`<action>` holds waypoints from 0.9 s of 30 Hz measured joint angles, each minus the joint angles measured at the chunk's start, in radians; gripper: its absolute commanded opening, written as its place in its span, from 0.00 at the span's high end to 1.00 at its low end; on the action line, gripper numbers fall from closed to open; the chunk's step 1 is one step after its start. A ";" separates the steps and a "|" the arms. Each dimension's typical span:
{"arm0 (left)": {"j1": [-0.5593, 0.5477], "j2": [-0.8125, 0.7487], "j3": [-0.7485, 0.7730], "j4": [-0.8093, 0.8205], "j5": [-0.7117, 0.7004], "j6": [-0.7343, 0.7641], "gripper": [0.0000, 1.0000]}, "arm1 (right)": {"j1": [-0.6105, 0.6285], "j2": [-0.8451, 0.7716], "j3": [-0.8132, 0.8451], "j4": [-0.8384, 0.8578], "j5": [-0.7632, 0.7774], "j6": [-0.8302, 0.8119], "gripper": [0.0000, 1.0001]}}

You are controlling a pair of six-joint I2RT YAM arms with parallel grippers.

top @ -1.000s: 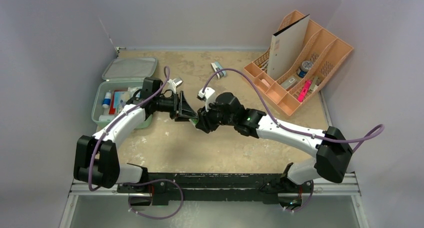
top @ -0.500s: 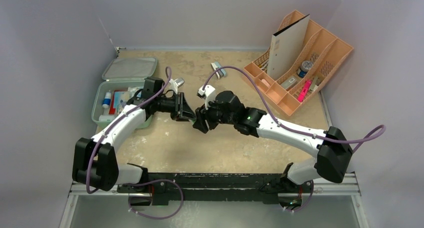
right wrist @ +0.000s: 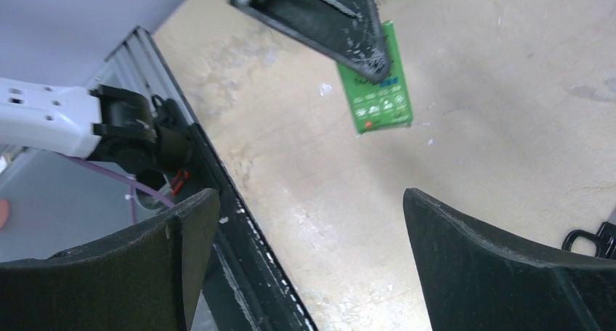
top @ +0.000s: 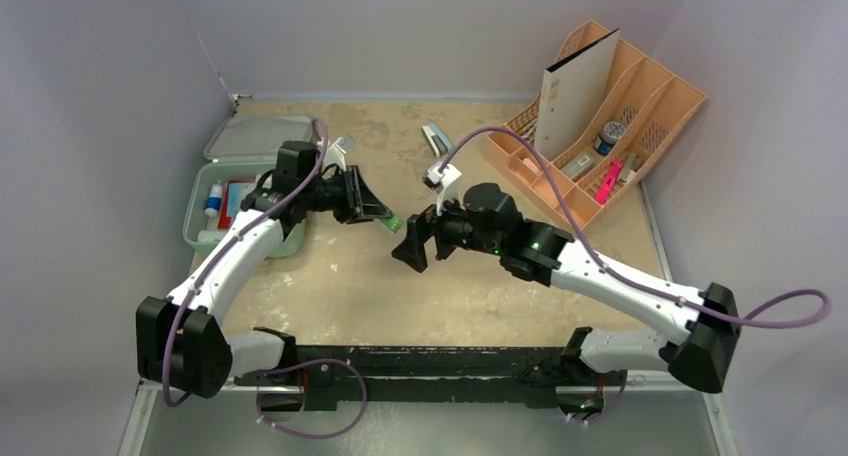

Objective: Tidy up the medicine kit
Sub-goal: Place the medical item at the medicine box.

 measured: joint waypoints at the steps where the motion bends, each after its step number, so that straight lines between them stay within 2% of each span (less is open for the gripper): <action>1: 0.000 -0.003 0.005 0.000 -0.024 -0.001 0.81 | 0.000 -0.027 -0.003 0.002 0.000 0.006 0.01; 7: 0.060 -0.036 0.011 0.017 -0.167 -0.046 0.80 | 0.000 -0.124 -0.052 0.020 0.012 0.039 0.01; 12: 0.148 -0.076 0.029 0.041 -0.271 -0.069 0.80 | 0.000 -0.127 -0.149 0.049 0.024 0.088 0.01; 18: 0.270 -0.103 0.080 0.055 -0.390 -0.067 0.80 | 0.000 -0.121 -0.162 0.059 0.026 0.107 0.01; 27: 0.477 -0.064 0.097 0.064 -0.414 -0.068 0.80 | 0.000 -0.121 -0.162 0.064 0.050 0.108 0.01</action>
